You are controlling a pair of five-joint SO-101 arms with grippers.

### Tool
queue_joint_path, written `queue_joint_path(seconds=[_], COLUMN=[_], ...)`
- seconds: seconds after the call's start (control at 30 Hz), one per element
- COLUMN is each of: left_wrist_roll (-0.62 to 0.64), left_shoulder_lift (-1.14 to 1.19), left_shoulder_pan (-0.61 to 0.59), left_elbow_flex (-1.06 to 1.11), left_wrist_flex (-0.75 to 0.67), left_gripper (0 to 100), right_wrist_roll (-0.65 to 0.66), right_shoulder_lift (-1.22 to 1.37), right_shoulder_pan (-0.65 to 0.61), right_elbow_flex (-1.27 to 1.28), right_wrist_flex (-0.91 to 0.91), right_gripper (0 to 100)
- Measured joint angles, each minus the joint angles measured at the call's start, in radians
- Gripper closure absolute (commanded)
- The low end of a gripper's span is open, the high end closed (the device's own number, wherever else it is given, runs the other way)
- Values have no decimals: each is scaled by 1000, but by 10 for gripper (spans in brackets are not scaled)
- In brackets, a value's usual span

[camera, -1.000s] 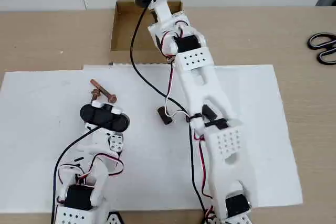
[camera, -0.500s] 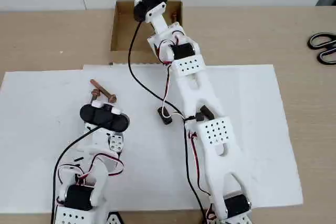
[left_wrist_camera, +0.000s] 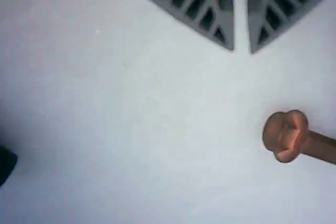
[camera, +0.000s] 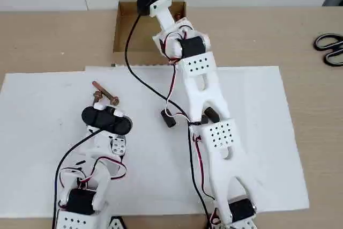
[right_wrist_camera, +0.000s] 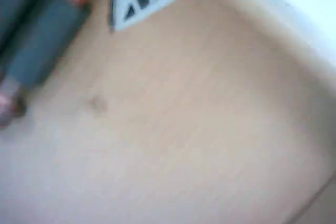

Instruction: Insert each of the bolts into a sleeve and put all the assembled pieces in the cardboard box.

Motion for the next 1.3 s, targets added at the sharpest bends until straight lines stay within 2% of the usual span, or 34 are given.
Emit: queue_joint_path(seconds=[0.1, 0.2, 0.47, 0.67, 0.8, 0.97, 1.1, 1.3], left_wrist_roll=[0, 0, 5, 83, 89, 89, 89, 89], left_shoulder_lift=[0, 0, 0, 0, 0, 0, 0, 0], left_shoulder_pan=[0, 0, -44, -121, -127, -127, -127, -133], left_elbow_flex=[0, 0, 0, 0, 0, 0, 0, 0], left_wrist_flex=[0, 0, 0, -12, -12, -12, -12, -15], left_gripper=[994, 994, 994, 994, 994, 994, 994, 994], right_wrist_roll=[26, 63, 58, 58, 58, 60, 127, 141], right_shoulder_lift=[-12, -55, -149, -216, -321, -529, -697, -858], right_shoulder_pan=[0, 0, 0, 0, 3, 28, 52, 38], right_elbow_flex=[-21, -23, -25, 18, 180, 485, 764, 1105], right_wrist_flex=[169, 301, 364, 381, 382, 382, 382, 382], right_gripper=[997, 994, 994, 991, 989, 934, 912, 913])
